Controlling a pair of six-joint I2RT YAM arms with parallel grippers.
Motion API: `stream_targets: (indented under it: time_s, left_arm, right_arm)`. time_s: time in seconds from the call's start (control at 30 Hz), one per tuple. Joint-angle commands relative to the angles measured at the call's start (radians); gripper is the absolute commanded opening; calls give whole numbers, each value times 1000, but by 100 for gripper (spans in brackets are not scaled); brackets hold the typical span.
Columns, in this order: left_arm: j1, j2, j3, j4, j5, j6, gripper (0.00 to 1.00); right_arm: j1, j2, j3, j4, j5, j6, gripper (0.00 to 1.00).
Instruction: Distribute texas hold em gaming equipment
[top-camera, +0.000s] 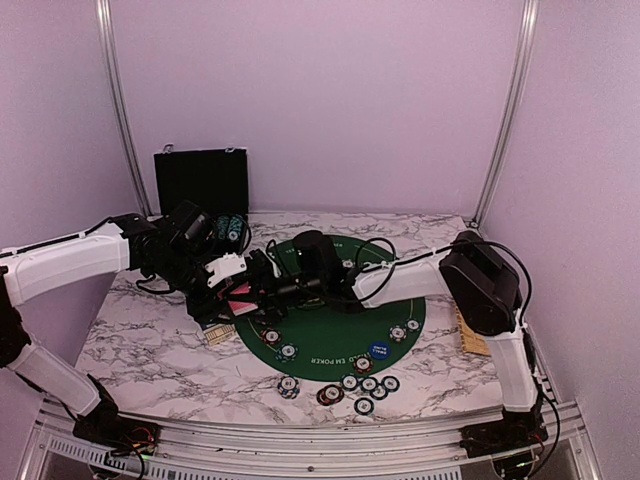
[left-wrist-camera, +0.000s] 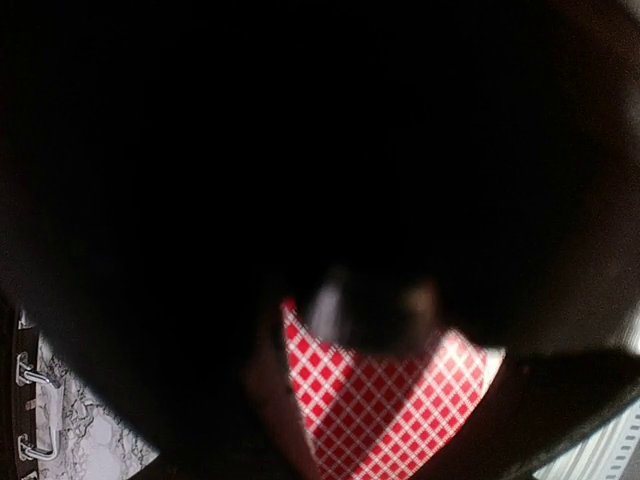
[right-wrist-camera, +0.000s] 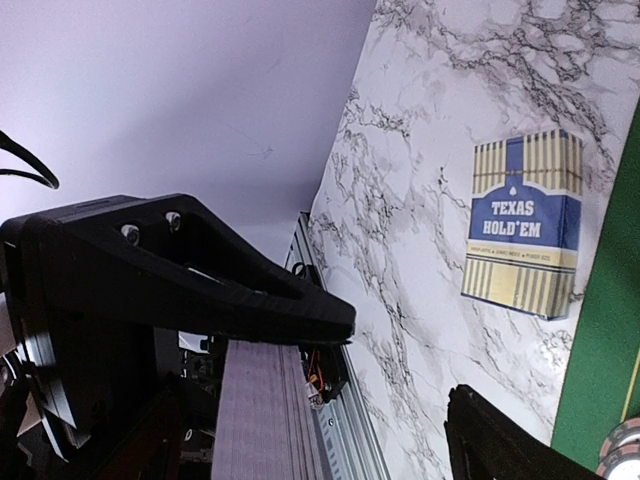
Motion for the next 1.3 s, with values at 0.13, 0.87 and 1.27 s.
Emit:
stream_targets:
  time_s: [0.13,0.87,1.27]
  left_arm:
    - [-6,3,25,1,14,1,0]
    - [-6,-11,17,1,14,8,0]
    - [-6,-11,11,1,-2,9,0]
  right_arm:
    - [11,37,84,-29,16,2,88]
    - [-35,-61,-47,-107,64,-67,72]
    - [-56,-132,-76,-125,59,-89,56]
